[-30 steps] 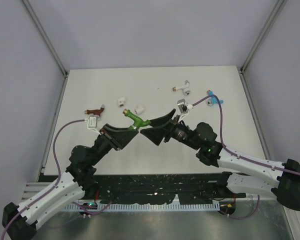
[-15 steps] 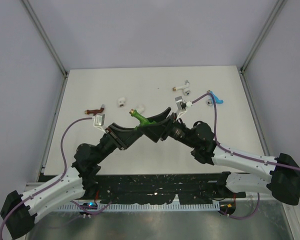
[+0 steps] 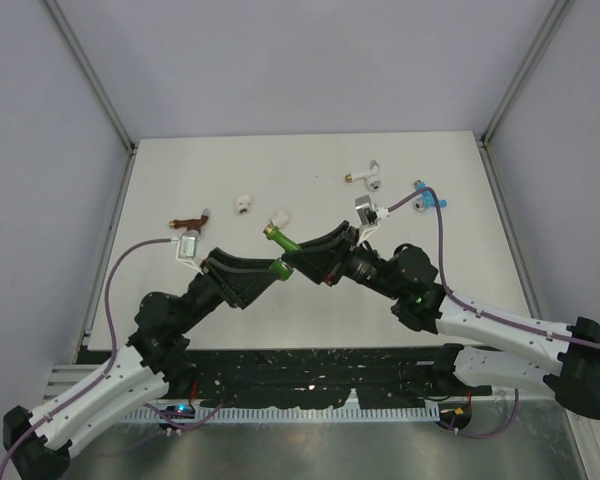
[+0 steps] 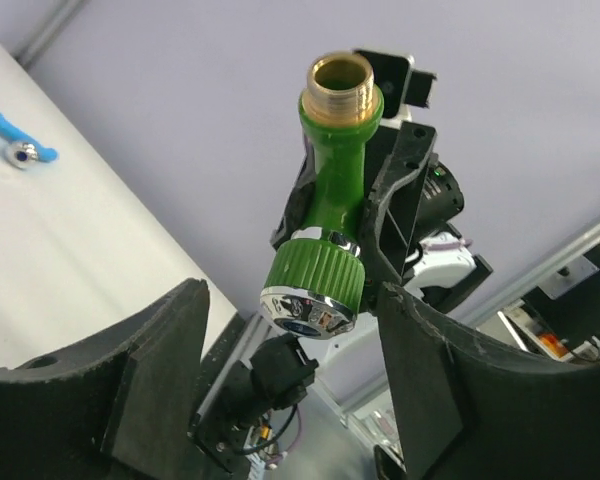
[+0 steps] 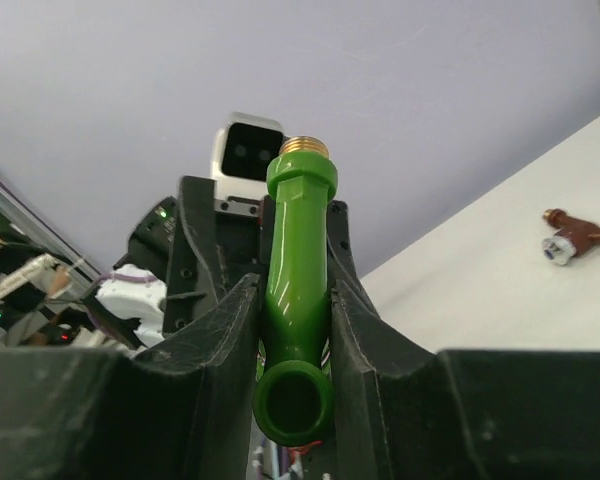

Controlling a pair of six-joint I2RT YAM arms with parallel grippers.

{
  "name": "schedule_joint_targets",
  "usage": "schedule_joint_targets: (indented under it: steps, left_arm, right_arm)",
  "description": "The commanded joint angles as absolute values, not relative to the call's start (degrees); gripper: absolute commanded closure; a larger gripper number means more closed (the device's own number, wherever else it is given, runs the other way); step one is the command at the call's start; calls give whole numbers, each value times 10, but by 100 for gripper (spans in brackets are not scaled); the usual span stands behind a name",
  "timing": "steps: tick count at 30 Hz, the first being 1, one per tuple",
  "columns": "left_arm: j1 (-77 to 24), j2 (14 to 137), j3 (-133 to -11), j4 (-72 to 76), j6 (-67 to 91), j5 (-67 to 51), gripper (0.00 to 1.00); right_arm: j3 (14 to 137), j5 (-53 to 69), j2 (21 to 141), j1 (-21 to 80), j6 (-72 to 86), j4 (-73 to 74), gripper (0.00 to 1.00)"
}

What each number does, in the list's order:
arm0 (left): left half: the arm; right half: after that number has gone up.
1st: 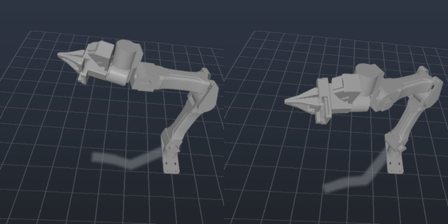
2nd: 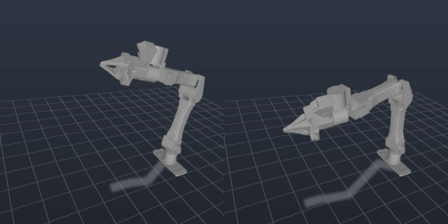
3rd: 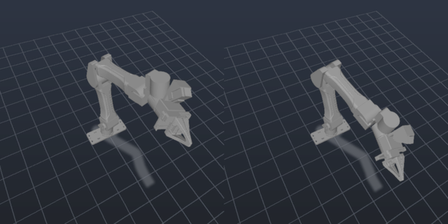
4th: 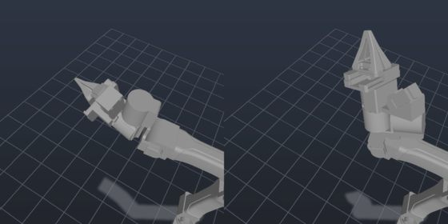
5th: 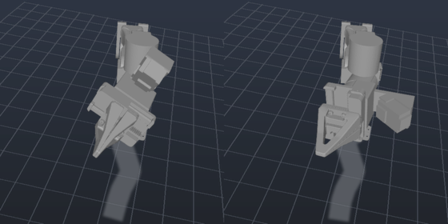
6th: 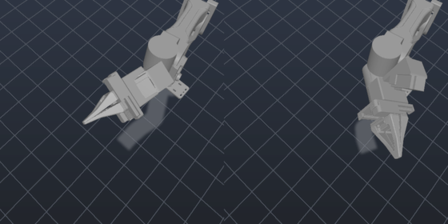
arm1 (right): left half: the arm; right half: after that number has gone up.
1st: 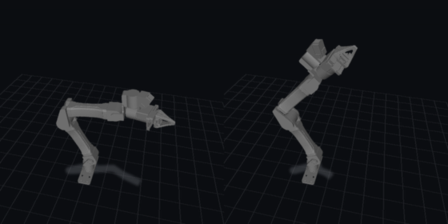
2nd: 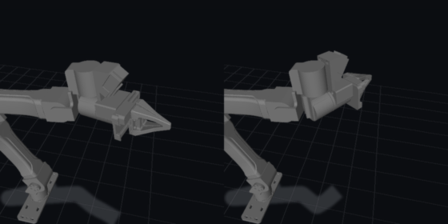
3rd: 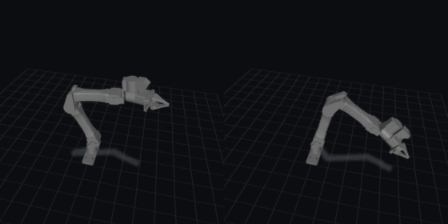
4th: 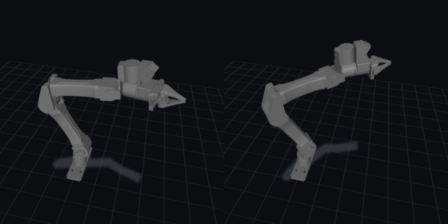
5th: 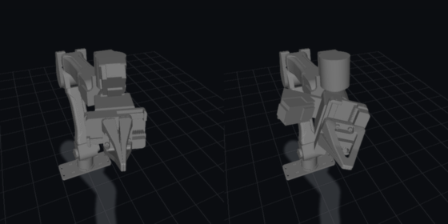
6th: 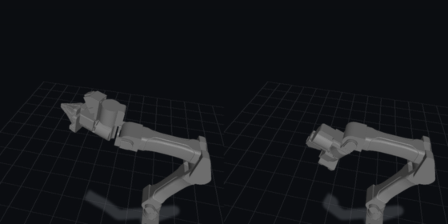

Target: Install the water faucets

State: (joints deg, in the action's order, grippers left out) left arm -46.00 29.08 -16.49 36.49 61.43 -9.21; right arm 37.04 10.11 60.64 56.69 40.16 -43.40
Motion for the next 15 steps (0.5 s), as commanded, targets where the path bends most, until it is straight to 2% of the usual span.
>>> schedule_joint_targets:
  steps: [1, 3, 6, 15]
  left_arm:
    - [-433, 211, -261, 118, 449, -112, 23]
    - [-429, 196, -308, 21, 348, -121, 16]
    - [-427, 212, -389, -97, 235, -163, 12]
    - [-427, 351, -589, -283, 28, -295, 12]
  right_arm:
    - [390, 104, 539, 566, 297, -353, 95]
    - [410, 131, 521, 565, 244, -290, 95]
    - [428, 168, 507, 565, 174, -239, 95]
    - [471, 250, 473, 566, 34, -111, 95]
